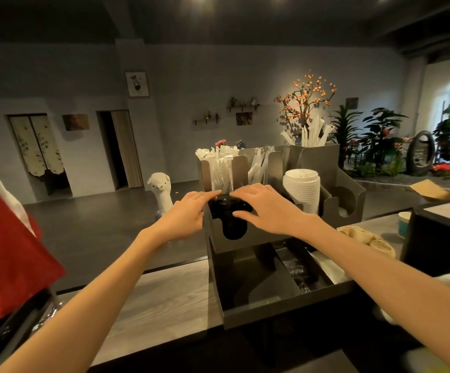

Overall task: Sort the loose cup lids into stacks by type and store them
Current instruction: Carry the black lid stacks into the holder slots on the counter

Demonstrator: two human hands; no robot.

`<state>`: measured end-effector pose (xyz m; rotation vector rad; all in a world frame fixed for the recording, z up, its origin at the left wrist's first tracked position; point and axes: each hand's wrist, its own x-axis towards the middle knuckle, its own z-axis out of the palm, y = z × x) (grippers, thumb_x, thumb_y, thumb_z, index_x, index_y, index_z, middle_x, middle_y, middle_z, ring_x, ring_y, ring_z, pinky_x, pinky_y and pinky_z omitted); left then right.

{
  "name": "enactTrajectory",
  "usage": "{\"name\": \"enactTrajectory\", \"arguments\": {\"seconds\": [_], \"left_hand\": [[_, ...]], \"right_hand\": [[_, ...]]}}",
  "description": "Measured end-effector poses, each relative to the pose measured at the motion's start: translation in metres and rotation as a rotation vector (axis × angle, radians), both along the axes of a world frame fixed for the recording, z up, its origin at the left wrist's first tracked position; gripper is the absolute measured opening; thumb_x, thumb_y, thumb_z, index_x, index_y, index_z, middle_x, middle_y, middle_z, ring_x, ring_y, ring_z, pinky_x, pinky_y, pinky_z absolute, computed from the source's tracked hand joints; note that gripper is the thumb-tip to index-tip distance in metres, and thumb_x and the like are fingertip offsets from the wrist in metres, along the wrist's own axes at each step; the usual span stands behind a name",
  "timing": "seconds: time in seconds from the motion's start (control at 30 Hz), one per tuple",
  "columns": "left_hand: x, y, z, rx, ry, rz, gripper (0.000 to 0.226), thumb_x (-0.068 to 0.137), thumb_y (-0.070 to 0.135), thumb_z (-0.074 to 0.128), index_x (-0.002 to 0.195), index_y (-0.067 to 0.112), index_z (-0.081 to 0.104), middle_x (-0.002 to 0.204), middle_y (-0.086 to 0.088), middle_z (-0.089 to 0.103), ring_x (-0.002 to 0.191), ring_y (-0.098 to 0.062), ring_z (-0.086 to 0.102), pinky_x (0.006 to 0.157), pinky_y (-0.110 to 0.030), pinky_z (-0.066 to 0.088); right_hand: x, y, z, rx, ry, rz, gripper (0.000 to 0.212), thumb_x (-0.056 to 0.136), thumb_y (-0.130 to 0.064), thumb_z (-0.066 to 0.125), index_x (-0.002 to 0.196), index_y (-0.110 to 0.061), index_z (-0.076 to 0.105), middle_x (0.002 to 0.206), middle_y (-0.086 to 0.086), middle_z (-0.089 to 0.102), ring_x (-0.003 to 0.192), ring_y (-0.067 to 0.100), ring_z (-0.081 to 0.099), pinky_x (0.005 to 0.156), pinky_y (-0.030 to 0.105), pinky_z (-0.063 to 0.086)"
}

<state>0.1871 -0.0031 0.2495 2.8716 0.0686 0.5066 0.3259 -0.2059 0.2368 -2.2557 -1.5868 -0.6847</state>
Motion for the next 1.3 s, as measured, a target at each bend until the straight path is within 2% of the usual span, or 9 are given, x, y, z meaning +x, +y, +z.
{"name": "enactTrajectory", "arguments": {"seconds": [0.17,0.33,0.5,0.67,0.9,1.03,1.17,1.23,1.3], "left_hand": [[-0.002,-0.005,-0.004,0.033,-0.031,0.011,0.070,0.096,-0.007,0.047,0.154,0.031,0.041,0.159,0.000,0.042,0.149,-0.022,0.035,0.120,-0.053,0.035],[-0.001,-0.001,-0.001,0.072,-0.023,-0.011,0.069,0.097,-0.005,0.046,0.155,0.031,0.039,0.161,0.001,0.040,0.153,-0.020,0.026,0.122,-0.055,0.029],[0.003,-0.001,-0.001,0.115,-0.061,-0.065,0.059,0.105,0.008,0.044,0.158,0.030,0.033,0.160,0.001,0.041,0.150,-0.022,0.031,0.118,-0.053,0.034],[0.009,-0.005,-0.012,0.127,-0.109,-0.100,0.044,0.109,0.020,0.041,0.151,0.032,0.046,0.150,0.003,0.051,0.141,-0.018,0.044,0.116,-0.047,0.038],[0.010,-0.017,0.002,0.246,-0.012,-0.028,0.046,0.109,0.026,0.041,0.154,0.033,0.043,0.152,0.004,0.050,0.146,-0.019,0.037,0.117,-0.050,0.035],[0.017,-0.035,-0.002,0.181,-0.118,-0.011,0.043,0.106,0.027,0.048,0.149,0.029,0.049,0.146,0.001,0.055,0.138,-0.021,0.047,0.114,-0.052,0.040],[0.032,-0.071,0.008,0.168,-0.207,-0.040,0.037,0.104,0.023,0.053,0.141,0.021,0.058,0.140,0.000,0.059,0.132,-0.020,0.052,0.112,-0.046,0.044],[0.044,-0.089,0.015,0.172,-0.240,-0.067,0.034,0.104,0.023,0.054,0.137,0.021,0.060,0.137,0.002,0.059,0.128,-0.017,0.054,0.109,-0.039,0.047],[0.061,-0.109,0.020,0.165,-0.247,-0.073,0.033,0.104,0.024,0.053,0.137,0.021,0.059,0.136,0.002,0.058,0.125,-0.016,0.054,0.102,-0.031,0.048]], "right_hand": [[-0.005,-0.016,-0.004,0.028,0.008,-0.016,0.047,0.101,-0.036,0.064,0.144,-0.020,0.056,0.143,-0.003,0.060,0.137,0.016,0.049,0.119,0.037,0.033],[0.002,-0.035,0.008,0.221,0.124,-0.167,0.045,0.098,-0.028,0.068,0.141,-0.016,0.058,0.139,0.002,0.062,0.129,0.021,0.057,0.110,0.036,0.047],[0.010,-0.060,0.013,0.170,0.207,-0.275,0.044,0.098,-0.022,0.069,0.140,-0.015,0.057,0.138,0.005,0.061,0.126,0.022,0.058,0.104,0.028,0.041],[0.008,-0.064,0.004,0.080,0.220,-0.206,0.042,0.098,-0.024,0.069,0.139,-0.020,0.061,0.130,0.000,0.066,0.104,0.014,0.065,0.097,0.031,0.054],[0.017,-0.058,-0.005,0.243,0.197,-0.138,0.025,0.094,-0.023,0.075,0.117,-0.014,0.075,0.111,0.002,0.070,0.104,0.017,0.064,0.097,0.035,0.055],[0.028,-0.059,-0.007,0.224,0.188,-0.075,0.028,0.093,-0.028,0.076,0.118,-0.016,0.075,0.112,0.000,0.069,0.103,0.016,0.064,0.096,0.035,0.056],[0.045,-0.082,0.011,0.308,0.155,-0.004,0.027,0.095,-0.030,0.074,0.120,-0.019,0.073,0.114,-0.004,0.067,0.094,0.007,0.061,0.088,0.021,0.050],[0.062,-0.101,0.026,0.430,0.138,-0.031,0.023,0.095,-0.026,0.073,0.117,-0.019,0.072,0.113,-0.003,0.067,0.093,0.011,0.064,0.087,0.027,0.053],[0.086,-0.123,0.035,0.402,0.143,-0.058,0.031,0.092,-0.026,0.077,0.121,-0.018,0.070,0.116,-0.001,0.067,0.101,0.015,0.065,0.093,0.036,0.055]]}}
